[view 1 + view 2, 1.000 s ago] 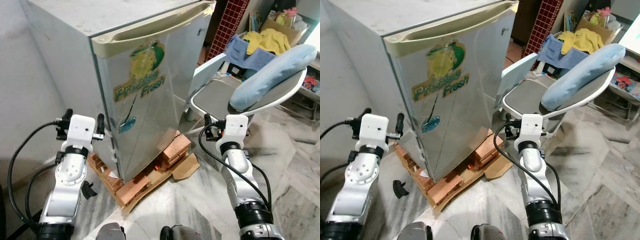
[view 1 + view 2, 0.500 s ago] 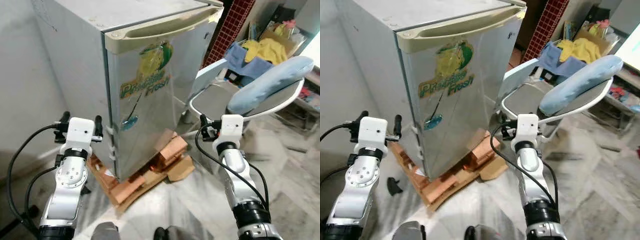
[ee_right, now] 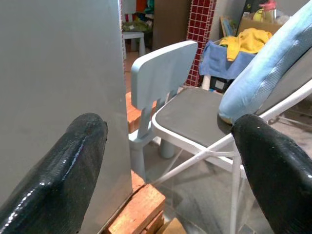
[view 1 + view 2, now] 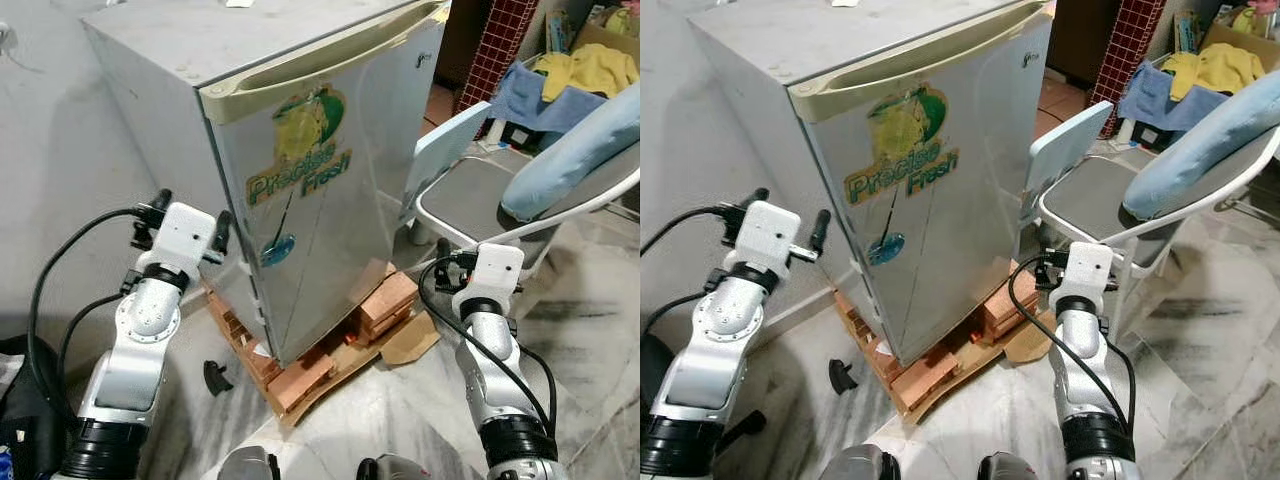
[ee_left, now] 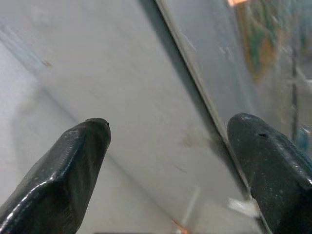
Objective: Restocking fridge
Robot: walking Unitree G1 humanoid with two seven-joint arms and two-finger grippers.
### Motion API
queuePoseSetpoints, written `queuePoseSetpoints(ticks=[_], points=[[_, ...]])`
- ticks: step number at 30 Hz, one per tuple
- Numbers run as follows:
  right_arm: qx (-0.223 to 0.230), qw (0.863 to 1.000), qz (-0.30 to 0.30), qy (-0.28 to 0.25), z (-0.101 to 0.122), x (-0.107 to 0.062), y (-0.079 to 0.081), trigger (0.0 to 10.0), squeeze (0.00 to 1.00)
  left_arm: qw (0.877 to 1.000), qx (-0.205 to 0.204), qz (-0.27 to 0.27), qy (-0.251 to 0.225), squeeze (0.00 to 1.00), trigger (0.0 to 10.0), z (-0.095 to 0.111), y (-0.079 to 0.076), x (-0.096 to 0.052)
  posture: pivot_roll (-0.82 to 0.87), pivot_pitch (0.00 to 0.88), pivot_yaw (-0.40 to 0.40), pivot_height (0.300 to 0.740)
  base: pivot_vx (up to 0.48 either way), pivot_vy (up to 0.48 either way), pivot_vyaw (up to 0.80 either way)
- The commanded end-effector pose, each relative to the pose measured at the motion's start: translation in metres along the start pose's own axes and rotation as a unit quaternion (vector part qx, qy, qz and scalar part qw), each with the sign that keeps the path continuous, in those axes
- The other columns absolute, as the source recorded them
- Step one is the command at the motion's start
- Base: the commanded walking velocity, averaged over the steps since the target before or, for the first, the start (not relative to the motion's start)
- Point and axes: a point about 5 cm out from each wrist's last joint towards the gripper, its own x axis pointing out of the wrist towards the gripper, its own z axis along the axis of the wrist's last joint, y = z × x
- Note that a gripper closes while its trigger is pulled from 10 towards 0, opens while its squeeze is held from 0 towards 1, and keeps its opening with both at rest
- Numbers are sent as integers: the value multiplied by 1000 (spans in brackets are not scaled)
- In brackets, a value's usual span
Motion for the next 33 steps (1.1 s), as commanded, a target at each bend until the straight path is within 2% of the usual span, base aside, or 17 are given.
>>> queuePoseSetpoints(ticks=[1,3,5,8,9,16,20,25,28,33], points=[[2,1000,-7,-9,4,2,0,10000,0,1000,-5,-11,3,0,10000,-3,-4,-1,119,22,29,740,0,0,0],[-9,1000,-4,-27,12,4,-2,10000,0,1000,-4,-1,0,0,10000,-5,-7,-1,81,12,24,740,0,0,0],[-25,999,6,-42,17,3,-2,10000,0,999,-21,28,11,0,10000,-9,-2,-2,62,9,13,740,0,0,0],[-40,998,17,-49,21,3,-1,10000,0,998,-31,44,12,0,10000,-10,1,-1,39,3,-13,740,0,0,0],[-44,998,22,-50,23,3,-1,10000,0,999,-29,43,8,0,10000,-9,1,-1,44,4,-36,740,0,0,0],[-40,998,32,-41,22,4,6,10000,0,999,-31,35,8,0,10000,-13,-5,-5,48,35,-58,740,0,0,0],[-40,998,34,-43,24,0,7,10000,0,998,-44,44,25,0,10000,-20,-8,-9,34,30,-48,740,0,0,0],[-36,999,18,-26,10,-8,-2,10000,0,997,-48,49,37,0,10000,-28,-7,-10,40,8,-32,740,0,0,0],[-40,998,29,-38,14,-8,3,10000,0,997,-46,53,40,0,10000,-30,-3,-5,32,1,-7,740,0,0,0],[-34,999,13,-40,15,-10,0,10000,0,998,-42,42,27,0,10000,-24,-5,1,20,0,33,740,0,0,0]])
